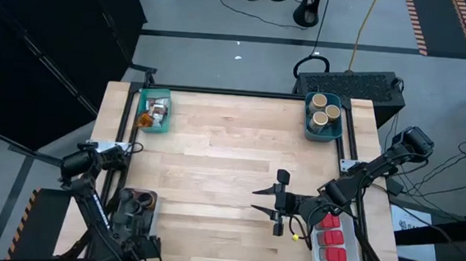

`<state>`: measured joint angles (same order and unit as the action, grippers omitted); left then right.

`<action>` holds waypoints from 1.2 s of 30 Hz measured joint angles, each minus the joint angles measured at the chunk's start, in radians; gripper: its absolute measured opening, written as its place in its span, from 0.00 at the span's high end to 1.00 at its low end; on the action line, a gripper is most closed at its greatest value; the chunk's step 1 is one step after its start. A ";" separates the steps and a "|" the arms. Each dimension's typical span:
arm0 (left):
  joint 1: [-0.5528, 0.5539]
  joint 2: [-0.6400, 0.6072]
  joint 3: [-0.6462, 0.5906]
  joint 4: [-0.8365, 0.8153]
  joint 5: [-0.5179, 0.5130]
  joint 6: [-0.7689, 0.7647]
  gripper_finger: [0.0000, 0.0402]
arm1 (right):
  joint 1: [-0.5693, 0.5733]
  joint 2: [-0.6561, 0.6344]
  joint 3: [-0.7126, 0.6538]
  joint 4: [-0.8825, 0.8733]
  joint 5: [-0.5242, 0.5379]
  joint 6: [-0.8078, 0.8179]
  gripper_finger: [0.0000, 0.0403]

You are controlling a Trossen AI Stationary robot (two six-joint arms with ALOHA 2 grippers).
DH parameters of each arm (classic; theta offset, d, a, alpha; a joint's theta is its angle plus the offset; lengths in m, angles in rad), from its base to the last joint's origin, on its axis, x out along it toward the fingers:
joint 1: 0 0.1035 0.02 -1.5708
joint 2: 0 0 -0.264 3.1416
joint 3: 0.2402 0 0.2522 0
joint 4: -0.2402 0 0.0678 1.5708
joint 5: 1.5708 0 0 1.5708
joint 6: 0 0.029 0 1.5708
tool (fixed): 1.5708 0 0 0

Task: Sort spices by type
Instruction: Adjust the gray bin

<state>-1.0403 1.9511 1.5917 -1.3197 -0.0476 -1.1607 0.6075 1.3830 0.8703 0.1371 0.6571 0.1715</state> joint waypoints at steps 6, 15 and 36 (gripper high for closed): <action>0.033 0.000 0.000 0.008 -0.027 0.049 1.00 | 0.000 0.000 0.000 0.000 0.000 0.000 0.60; 0.029 0.000 0.003 -0.074 0.127 0.041 1.00 | 0.000 0.000 0.000 0.000 0.000 0.000 0.60; 0.175 -0.002 0.045 0.108 -0.108 0.306 1.00 | 0.000 0.000 0.000 0.000 0.001 0.009 0.60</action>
<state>-0.8652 1.9491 1.6366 -1.2117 -0.1561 -0.8544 0.6071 1.3830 0.8703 0.1375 0.6582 0.1803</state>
